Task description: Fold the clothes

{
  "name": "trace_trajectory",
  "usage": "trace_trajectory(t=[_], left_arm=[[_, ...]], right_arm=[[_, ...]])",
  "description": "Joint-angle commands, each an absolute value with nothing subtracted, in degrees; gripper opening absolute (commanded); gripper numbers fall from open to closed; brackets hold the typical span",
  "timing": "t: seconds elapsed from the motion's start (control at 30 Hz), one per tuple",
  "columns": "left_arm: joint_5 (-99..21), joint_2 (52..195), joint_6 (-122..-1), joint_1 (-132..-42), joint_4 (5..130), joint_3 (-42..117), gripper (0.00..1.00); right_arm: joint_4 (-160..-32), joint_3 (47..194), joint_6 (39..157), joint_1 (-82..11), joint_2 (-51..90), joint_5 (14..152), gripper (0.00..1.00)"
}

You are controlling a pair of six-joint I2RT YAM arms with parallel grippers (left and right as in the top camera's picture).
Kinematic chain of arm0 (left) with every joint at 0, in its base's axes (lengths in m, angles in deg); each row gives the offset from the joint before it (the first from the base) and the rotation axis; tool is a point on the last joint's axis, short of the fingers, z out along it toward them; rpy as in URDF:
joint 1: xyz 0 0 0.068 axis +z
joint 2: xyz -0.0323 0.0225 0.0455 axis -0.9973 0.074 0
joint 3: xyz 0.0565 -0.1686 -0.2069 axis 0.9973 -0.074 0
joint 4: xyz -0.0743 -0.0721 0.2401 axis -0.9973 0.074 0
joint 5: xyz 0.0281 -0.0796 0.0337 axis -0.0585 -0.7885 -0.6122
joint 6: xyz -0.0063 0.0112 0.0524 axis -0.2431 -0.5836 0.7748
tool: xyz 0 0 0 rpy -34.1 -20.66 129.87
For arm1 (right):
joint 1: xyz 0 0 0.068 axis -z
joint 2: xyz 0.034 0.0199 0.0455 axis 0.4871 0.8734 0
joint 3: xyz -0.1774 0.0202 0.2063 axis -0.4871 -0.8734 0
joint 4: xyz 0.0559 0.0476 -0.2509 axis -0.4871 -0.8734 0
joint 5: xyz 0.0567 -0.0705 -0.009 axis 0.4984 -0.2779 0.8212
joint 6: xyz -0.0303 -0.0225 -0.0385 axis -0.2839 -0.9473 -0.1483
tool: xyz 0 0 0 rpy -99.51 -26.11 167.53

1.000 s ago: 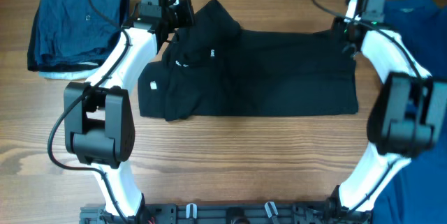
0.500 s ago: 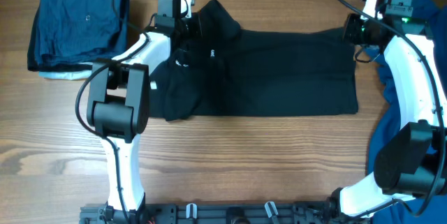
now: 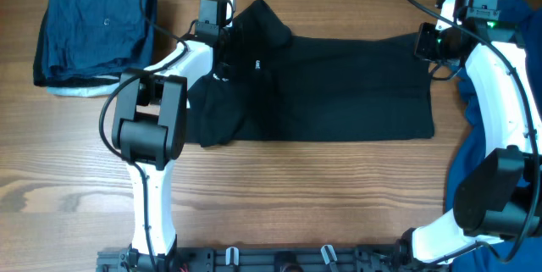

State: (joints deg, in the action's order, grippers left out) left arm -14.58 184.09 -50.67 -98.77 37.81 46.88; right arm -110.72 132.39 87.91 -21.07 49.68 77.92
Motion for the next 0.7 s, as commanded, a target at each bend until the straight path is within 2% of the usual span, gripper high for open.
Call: trace_trajectory(t=[0.0,0.23,0.4,0.57,0.67], left_arm=[[-0.2,186.9,-49.6,-97.8,41.6,46.4,0.04],[0.7,185.7,-52.2,-97.4,44.8,46.4,0.04],[-9.5,177.7,-54.6,-97.6,42.0,47.2,0.05],[-28.2,170.8,-57.1,-98.0,42.4,51.8,0.15],[-29.0,171.8,-56.4,-99.5,38.1,52.5,0.18]], right_arm=[[-111.0,132.1,88.6,-20.9,50.4,78.4,0.15],[-111.1,132.1,88.6,-20.9,50.4,77.0,0.15],[-110.9,132.1,88.6,-20.9,50.4,76.9,0.15],[-110.7,132.1,88.6,-20.9,50.4,76.9,0.15],[-110.7,132.1,88.6,-20.9,50.4,76.9,0.16]])
